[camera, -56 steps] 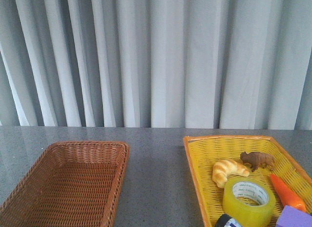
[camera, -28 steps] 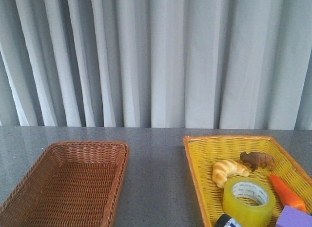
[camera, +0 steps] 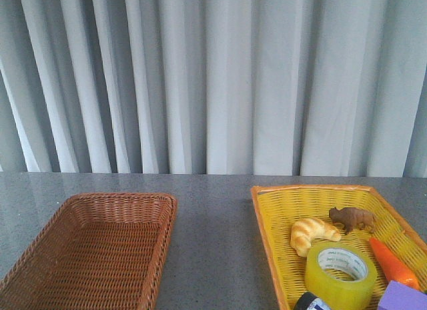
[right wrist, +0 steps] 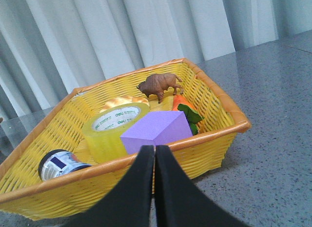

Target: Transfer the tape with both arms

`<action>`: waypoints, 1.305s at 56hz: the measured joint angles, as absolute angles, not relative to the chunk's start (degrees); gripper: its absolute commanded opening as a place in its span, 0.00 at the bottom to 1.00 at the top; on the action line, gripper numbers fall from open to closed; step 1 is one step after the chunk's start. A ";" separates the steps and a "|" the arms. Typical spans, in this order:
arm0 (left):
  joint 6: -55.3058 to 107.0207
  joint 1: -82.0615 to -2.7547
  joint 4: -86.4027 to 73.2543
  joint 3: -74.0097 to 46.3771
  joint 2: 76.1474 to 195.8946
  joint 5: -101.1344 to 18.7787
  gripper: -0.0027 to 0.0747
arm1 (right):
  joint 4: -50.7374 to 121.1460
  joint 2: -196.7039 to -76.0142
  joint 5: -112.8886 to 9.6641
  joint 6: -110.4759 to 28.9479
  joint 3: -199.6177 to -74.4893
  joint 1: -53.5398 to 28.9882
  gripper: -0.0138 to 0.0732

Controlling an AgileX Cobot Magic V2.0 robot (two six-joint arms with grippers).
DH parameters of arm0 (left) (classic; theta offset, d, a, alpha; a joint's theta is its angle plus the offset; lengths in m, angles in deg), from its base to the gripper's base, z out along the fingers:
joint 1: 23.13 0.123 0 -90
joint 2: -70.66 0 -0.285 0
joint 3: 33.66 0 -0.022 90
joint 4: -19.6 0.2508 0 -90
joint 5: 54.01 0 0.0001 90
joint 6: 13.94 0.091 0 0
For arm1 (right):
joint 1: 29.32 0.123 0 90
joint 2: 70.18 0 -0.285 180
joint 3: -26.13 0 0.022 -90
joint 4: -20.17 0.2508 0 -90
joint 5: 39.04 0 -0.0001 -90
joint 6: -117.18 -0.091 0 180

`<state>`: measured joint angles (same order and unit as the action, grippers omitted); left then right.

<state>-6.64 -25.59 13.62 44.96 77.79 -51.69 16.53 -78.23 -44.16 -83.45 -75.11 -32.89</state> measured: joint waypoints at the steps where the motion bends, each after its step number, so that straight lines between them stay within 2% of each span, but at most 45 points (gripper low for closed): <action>1: -6.64 -25.59 13.62 44.96 77.79 -51.69 0.03 | 16.53 -78.23 -44.04 -83.45 -75.11 -32.89 0.15; 25: -6.81 -25.59 13.62 44.96 77.79 -57.48 0.03 | 16.47 -78.23 -37.35 -83.45 -75.11 -32.89 0.15; 34: -12.79 -25.59 13.43 44.96 77.79 -62.68 0.03 | 16.43 -78.23 -37.00 -83.45 -75.30 -32.89 0.15; 49: -24.97 -25.59 13.50 43.25 77.79 -70.35 0.03 | 15.43 -80.81 -43.60 -82.08 -88.07 -32.89 0.19; 56: -26.16 -25.59 13.65 38.09 77.79 -67.39 0.04 | 14.25 -86.59 -49.04 -79.36 -96.28 -32.89 0.27; 61: -26.22 -25.59 13.65 34.49 77.79 -63.06 0.05 | 14.01 -92.26 -51.74 -78.07 -101.87 -32.89 0.37; 73: -26.33 -25.59 13.65 27.99 79.26 -57.01 0.15 | 13.88 -105.16 -51.72 -74.05 -111.70 -32.89 0.69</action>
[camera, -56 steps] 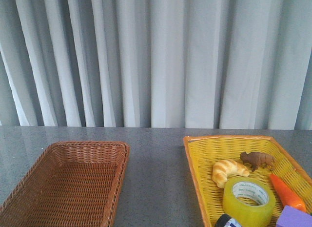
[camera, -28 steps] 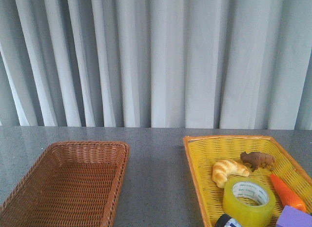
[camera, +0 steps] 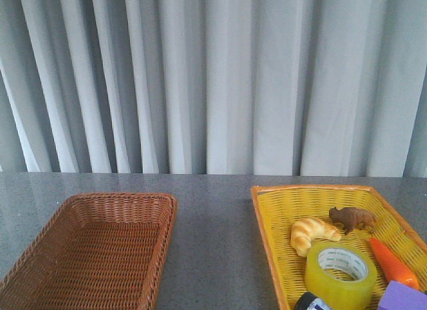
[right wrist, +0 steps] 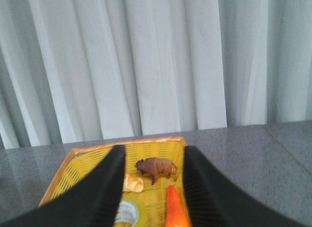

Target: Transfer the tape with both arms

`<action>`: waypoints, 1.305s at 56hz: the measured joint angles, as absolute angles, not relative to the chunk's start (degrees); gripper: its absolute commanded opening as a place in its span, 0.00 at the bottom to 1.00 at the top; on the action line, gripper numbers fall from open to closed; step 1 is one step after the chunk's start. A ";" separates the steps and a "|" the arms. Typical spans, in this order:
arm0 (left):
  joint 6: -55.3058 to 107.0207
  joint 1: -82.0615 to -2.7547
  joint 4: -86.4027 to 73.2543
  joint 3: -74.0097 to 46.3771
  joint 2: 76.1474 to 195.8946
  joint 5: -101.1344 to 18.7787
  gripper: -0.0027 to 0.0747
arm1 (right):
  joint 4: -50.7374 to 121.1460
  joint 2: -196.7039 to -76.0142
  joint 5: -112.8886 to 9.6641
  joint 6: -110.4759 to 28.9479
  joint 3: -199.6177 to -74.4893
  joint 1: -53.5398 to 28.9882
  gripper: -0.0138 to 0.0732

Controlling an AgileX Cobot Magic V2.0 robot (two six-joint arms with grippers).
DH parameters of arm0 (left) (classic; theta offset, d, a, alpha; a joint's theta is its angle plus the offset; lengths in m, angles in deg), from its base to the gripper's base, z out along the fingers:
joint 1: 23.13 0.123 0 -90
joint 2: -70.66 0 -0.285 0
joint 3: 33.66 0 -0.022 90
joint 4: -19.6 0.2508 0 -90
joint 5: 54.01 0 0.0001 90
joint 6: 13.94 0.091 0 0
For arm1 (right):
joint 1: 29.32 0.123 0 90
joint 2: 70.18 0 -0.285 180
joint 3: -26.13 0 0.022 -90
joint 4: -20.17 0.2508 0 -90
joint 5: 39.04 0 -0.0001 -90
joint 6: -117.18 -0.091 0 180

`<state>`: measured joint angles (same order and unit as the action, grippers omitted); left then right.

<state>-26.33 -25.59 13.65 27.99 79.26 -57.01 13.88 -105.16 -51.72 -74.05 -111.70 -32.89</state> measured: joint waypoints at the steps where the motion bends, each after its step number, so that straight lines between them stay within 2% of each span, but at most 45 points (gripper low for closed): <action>1: -26.32 -25.59 13.65 27.65 79.63 -56.87 0.17 | 13.88 -106.06 -51.20 -73.88 -112.30 -32.89 0.71; 5: -26.32 -25.59 13.65 26.75 80.82 -56.67 0.23 | 13.88 -108.44 -48.04 -73.45 -113.57 -32.89 0.76; 13: -26.34 -25.59 13.08 26.49 82.43 -56.07 0.37 | 13.94 -110.63 -41.85 -73.42 -113.83 -32.89 0.77; 17: -26.34 -25.59 12.11 26.49 82.55 -55.48 0.45 | 13.88 -112.06 -41.40 -73.42 -114.34 -32.89 0.76; 24: -26.34 -25.59 10.91 26.49 82.55 -55.30 0.52 | 13.64 -116.30 -45.52 -72.99 -118.42 -32.89 0.76; 51: -26.34 -25.59 10.85 25.39 87.67 -52.91 0.53 | 17.47 -150.78 -79.89 -61.37 -154.42 -32.89 0.76; 61: -26.34 -25.59 10.85 23.74 91.76 -52.72 0.53 | 23.13 -161.78 -83.61 -56.64 -160.14 -32.89 0.76; 73: -26.34 -25.59 10.85 23.56 93.75 -52.12 0.53 | 24.21 -172.86 -84.06 -56.04 -160.96 -32.89 0.76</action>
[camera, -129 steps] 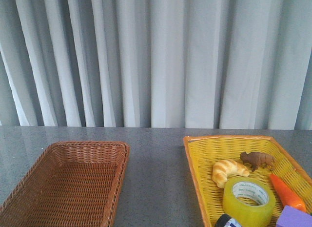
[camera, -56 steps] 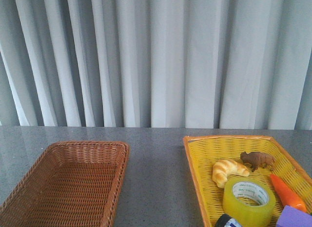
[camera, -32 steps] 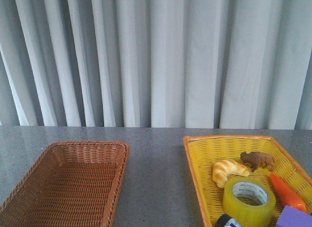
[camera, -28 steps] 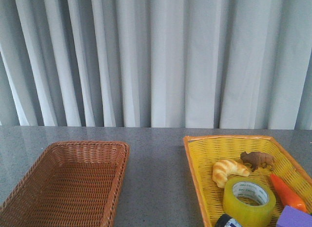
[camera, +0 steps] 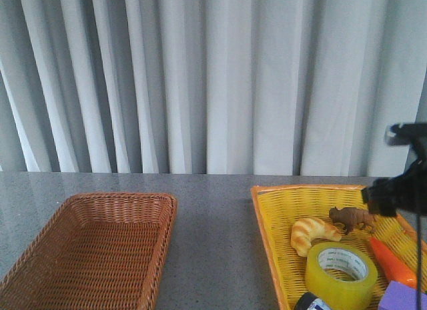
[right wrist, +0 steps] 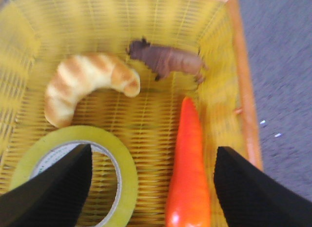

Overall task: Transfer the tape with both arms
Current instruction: 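Lower the right gripper into the yellow basket onto the tape roll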

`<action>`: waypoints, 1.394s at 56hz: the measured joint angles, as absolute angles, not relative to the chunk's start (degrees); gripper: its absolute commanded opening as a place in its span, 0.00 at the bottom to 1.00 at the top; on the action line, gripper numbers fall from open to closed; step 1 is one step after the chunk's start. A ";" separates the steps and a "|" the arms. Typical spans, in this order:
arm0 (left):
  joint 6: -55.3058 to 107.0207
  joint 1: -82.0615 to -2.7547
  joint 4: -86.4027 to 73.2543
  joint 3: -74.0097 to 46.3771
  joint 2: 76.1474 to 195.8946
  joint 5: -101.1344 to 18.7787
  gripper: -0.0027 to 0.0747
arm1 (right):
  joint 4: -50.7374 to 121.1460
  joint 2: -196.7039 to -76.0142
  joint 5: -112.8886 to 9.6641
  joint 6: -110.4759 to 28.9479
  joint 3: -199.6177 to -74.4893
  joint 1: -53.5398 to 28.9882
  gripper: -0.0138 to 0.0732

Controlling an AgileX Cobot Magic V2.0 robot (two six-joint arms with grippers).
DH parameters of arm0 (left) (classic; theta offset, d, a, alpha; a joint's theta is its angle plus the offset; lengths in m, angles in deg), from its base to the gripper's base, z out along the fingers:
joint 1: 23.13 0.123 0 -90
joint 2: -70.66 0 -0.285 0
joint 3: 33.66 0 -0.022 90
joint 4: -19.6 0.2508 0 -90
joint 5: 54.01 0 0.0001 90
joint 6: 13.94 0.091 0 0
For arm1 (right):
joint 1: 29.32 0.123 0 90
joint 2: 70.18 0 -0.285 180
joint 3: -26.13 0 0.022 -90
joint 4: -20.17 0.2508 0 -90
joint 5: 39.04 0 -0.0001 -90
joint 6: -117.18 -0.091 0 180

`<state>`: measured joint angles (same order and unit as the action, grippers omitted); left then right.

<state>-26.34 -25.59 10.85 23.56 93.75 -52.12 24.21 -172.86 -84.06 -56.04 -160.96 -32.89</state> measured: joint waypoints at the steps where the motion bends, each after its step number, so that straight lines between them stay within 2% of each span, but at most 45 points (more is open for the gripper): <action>1: -26.34 -25.59 10.85 23.54 93.75 -52.07 0.53 | 24.60 -173.70 -84.13 -56.04 -160.96 -32.89 0.76; 45: -26.34 -25.59 10.85 23.18 93.75 -50.59 0.53 | 34.55 -186.36 -87.12 -51.35 -161.17 -32.89 0.74; 54: -26.34 -25.59 10.85 23.18 93.75 -50.59 0.53 | 35.01 -186.81 -88.38 -51.07 -161.17 -32.89 0.59; 61: -26.34 -25.59 10.85 23.18 93.75 -50.59 0.53 | 34.90 -186.81 -89.37 -51.00 -161.23 -32.89 0.39; 67: -26.34 -25.59 10.85 23.18 93.75 -50.59 0.53 | 34.44 -186.81 -89.74 -50.80 -161.23 -32.91 0.26; 72: -26.34 -25.59 10.85 23.18 93.75 -50.54 0.53 | 34.26 -186.81 -90.06 -50.60 -161.26 -32.91 0.20; 78: -26.34 -25.59 10.85 23.18 93.75 -50.54 0.53 | 34.27 -186.81 -90.81 -50.60 -162.15 -32.91 0.19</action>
